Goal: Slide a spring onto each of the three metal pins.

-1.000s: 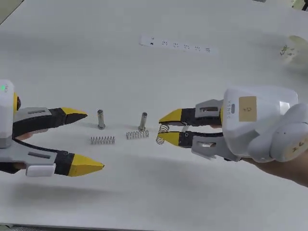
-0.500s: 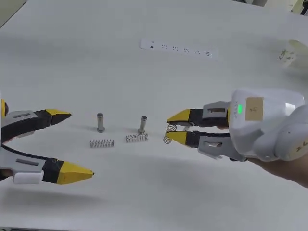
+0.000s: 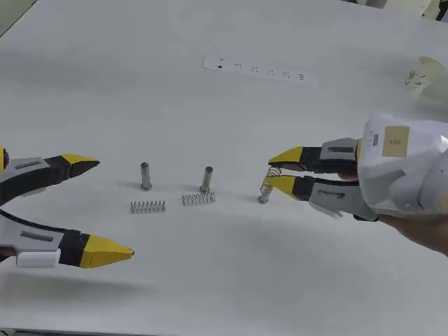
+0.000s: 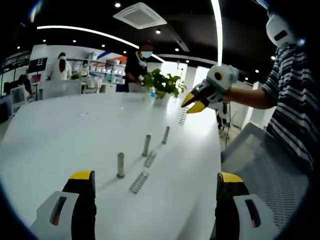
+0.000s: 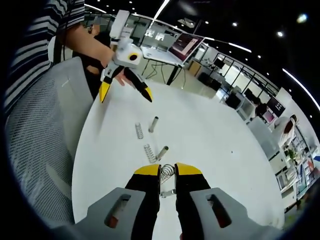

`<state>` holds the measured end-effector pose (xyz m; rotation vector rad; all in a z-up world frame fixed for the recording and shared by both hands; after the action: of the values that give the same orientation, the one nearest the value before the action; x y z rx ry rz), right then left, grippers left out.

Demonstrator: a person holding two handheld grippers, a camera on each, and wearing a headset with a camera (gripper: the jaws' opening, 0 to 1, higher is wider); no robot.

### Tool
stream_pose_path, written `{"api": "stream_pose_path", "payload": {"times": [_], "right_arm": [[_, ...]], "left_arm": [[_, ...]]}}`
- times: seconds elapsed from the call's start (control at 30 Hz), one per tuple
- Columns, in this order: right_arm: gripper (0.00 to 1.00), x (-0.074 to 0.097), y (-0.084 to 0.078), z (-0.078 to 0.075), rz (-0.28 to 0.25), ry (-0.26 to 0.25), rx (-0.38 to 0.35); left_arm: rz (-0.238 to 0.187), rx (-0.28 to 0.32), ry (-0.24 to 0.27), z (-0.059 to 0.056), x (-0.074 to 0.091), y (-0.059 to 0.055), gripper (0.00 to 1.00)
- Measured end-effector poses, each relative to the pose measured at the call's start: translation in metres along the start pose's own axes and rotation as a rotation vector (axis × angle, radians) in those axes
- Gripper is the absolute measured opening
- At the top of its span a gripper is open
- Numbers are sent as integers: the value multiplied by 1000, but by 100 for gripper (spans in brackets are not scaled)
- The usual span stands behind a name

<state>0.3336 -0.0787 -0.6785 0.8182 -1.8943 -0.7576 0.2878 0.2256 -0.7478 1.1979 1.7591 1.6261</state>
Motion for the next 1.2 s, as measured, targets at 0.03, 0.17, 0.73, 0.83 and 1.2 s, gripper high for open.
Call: {"api": "stream_pose_path", "payload": {"times": [0.03, 0.17, 0.73, 0.83, 1.2], "right_arm": [[8, 1, -2, -1, 4, -6, -4], [8, 3, -9, -9, 20, -43, -32], [8, -5, -29, -21, 47, -131, -131], [8, -7, -30, -21, 48, -128, -134], [8, -12, -32, -21, 50, -131, -146]], "left_arm": [[0, 0, 0, 0, 0, 0, 98], [1, 1, 6, 1, 1, -1, 98], [3, 3, 19, 0, 2, -4, 98], [3, 6, 23, 0, 3, -4, 98], [-2, 9, 34, 1, 4, -3, 98]]}}
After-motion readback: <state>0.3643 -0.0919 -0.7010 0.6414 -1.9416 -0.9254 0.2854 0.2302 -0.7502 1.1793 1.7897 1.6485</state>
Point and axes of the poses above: the centre of the closed fingertips' face, and the gripper's own axes: x roughly backward along the fingers, z roughly to its left, y roughly out of its top, the point moved 9 cm from there along x, roughly backward along the fingers, and after that the axes turned 7 degrees about -z, right-handed, at the moved point
